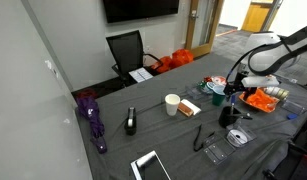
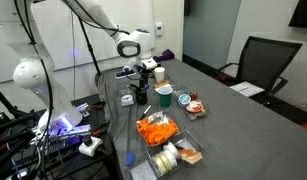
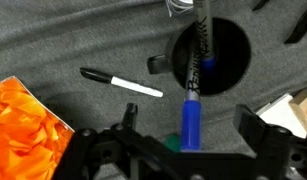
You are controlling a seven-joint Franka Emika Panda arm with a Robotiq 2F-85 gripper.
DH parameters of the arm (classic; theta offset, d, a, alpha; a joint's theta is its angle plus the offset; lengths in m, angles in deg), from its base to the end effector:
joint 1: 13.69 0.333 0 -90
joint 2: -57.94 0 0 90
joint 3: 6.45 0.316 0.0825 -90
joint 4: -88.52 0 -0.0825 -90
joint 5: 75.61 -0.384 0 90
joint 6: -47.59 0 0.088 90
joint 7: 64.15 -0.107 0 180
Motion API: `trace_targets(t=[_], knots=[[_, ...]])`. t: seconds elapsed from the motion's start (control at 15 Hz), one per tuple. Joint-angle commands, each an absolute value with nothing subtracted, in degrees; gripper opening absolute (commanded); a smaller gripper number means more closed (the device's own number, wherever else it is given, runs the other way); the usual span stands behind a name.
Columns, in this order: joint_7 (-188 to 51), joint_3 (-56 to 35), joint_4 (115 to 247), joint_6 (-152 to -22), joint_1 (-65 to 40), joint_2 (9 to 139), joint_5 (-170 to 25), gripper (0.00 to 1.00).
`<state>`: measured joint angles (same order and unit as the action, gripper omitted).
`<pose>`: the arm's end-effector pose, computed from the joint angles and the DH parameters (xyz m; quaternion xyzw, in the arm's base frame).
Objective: Se the green cup straight and put the marker inside it
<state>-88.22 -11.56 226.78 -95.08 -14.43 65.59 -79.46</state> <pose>0.4866 -0.0508 0.2519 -0.9583 0.2841 0.0297 0.0091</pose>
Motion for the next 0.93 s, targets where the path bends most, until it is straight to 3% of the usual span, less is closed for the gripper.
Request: trace_targets(t=[0.0, 0.33, 0.4, 0.47, 0.6, 0.87], knots=[[-87.81, -10.83, 227.73, -98.42, -14.51, 66.09, -81.35, 1.0], [-89.14, -10.83, 226.87, -98.12, -14.24, 67.21, -81.11, 1.0], [-89.33, -10.79, 226.82, -98.15, -14.23, 67.37, -81.31, 0.75], [-89.69, -10.81, 226.77, -98.16, -14.17, 67.51, -81.23, 0.74], [-90.64, -10.88, 226.6, -98.48, -14.06, 67.92, -81.1, 0.6], [-92.22, -11.11, 226.08, -99.34, -13.86, 69.04, -80.88, 0.44]])
